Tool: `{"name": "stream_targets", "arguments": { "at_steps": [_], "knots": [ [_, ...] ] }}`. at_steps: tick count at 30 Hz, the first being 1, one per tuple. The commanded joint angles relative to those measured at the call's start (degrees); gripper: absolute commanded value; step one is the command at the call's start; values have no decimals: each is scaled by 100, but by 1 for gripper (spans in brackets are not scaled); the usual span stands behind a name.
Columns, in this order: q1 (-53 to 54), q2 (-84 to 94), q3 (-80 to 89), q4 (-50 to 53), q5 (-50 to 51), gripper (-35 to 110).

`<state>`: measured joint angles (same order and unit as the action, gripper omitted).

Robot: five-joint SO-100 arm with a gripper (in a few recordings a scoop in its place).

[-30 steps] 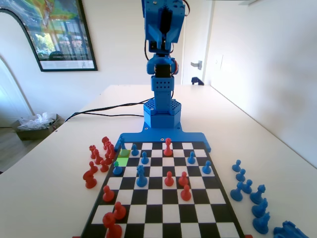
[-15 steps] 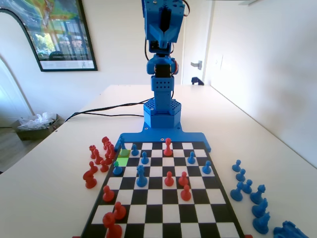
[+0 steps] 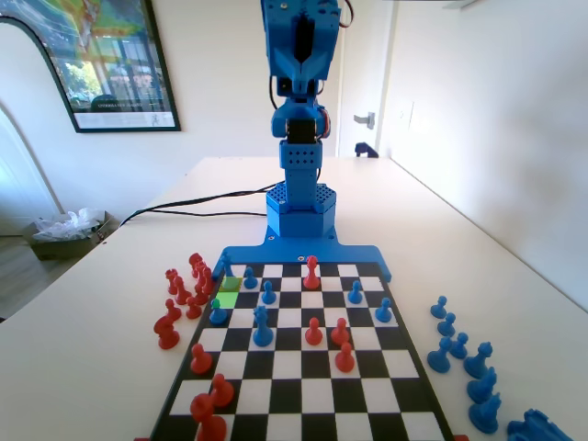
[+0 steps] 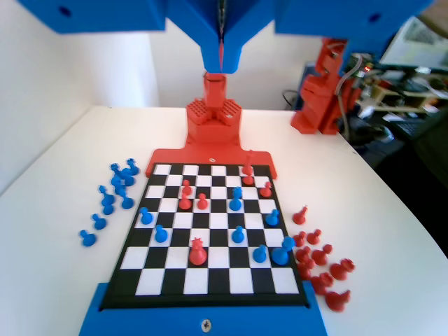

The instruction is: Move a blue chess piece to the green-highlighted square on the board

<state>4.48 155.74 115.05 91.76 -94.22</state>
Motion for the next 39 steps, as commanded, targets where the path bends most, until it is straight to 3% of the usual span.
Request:
{"name": "stream_targets", "arguments": {
  "at_steps": [1,26,39],
  "knots": [
    [237,-606,-659,167,-18,1],
    [2514,-3366,-1529,176,-2250,1],
    [2883,-3753,149,-1556,-3331,4]
  ]
}}
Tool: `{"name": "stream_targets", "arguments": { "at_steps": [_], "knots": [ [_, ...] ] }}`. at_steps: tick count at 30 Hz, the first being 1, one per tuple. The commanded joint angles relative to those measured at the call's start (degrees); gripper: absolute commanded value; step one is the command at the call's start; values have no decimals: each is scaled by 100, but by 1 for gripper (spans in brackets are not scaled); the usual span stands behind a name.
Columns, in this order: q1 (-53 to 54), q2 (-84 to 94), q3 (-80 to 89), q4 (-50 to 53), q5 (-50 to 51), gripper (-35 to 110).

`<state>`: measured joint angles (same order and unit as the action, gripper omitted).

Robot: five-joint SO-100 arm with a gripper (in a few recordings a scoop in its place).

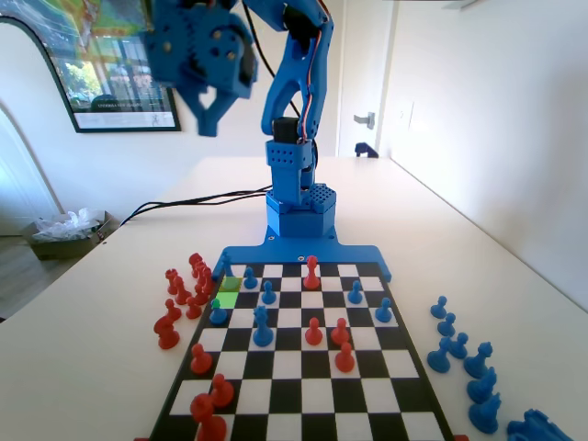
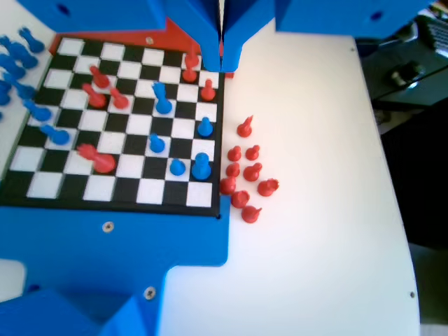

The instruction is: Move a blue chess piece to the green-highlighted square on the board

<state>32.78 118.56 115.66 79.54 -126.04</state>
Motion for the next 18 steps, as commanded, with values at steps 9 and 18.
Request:
{"name": "stream_targets", "arguments": {
  "at_steps": [9,18],
  "knots": [
    [0,-510,1213,-2153,-369,9],
    [-18,-510,1907,-2681,-439,10]
  ]
}}
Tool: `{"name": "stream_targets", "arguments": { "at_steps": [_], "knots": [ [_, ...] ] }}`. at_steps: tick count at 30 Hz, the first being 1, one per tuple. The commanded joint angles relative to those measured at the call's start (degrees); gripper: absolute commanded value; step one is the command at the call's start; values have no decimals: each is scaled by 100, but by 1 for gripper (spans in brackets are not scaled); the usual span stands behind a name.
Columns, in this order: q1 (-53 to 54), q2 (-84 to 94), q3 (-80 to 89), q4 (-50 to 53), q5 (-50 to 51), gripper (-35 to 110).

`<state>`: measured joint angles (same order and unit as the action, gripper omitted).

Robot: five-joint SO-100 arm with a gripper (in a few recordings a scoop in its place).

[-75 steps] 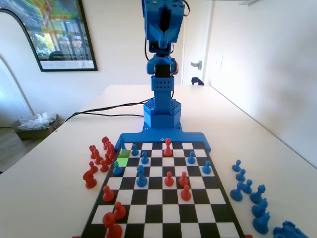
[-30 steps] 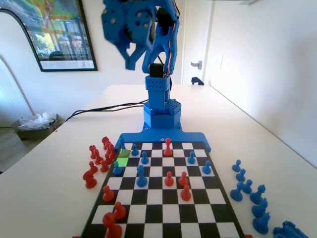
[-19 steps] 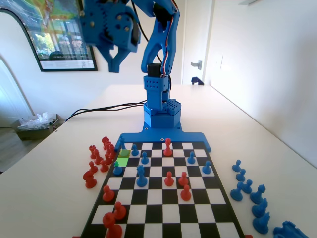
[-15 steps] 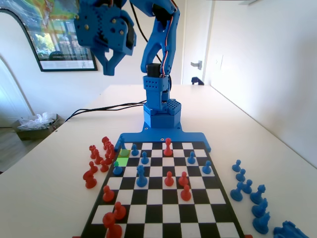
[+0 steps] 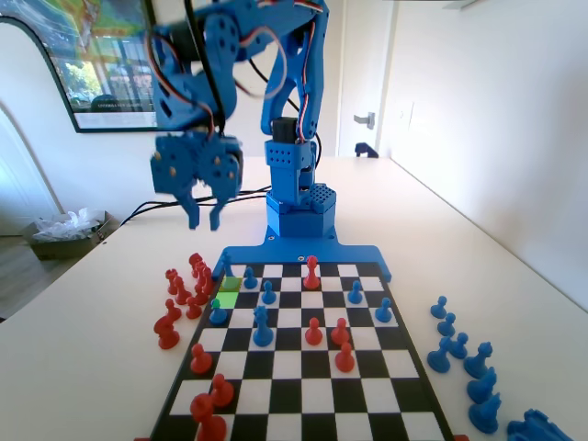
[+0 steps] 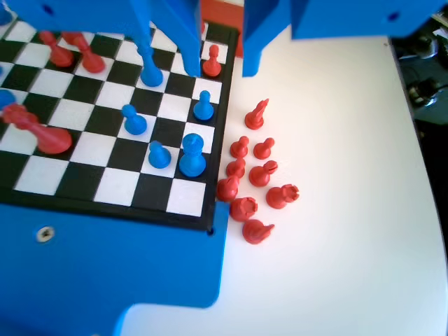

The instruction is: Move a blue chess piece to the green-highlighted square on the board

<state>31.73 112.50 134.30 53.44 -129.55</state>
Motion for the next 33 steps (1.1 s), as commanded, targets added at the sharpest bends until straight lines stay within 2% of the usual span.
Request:
{"name": "stream_targets", "arguments": {
  "at_steps": [1,33],
  "knots": [
    [97,97,105,-88,-114,9],
    [0,-272,1037,-914,-114,9]
  ]
}}
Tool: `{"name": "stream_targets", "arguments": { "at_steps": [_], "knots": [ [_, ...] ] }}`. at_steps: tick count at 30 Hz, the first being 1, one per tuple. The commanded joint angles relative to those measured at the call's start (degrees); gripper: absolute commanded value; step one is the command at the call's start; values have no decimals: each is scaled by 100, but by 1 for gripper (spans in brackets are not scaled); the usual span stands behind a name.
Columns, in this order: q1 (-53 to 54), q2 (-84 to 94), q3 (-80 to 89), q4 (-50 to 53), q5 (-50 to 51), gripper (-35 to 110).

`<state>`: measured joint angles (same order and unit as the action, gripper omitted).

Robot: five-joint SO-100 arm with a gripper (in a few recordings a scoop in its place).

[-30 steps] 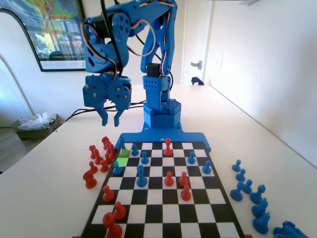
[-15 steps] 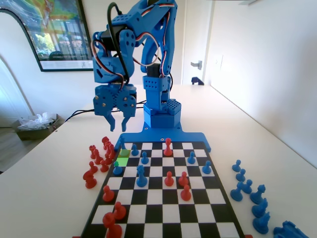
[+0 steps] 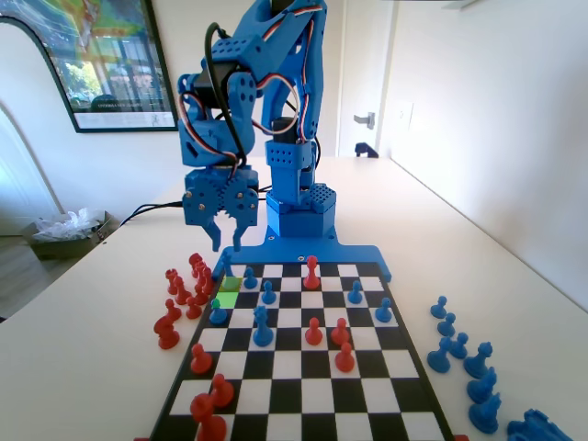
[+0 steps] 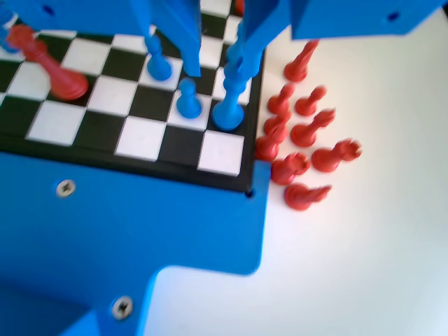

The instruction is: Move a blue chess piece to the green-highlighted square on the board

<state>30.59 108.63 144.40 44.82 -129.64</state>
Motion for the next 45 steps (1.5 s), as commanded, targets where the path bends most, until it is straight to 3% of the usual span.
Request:
{"name": "stream_targets", "arguments": {
  "at_steps": [1,28,45],
  "knots": [
    [132,114,26,-62,-123,9],
    [396,-229,-536,167,-237,9],
    [299,-527,-422,-404,-88,9]
  ]
}}
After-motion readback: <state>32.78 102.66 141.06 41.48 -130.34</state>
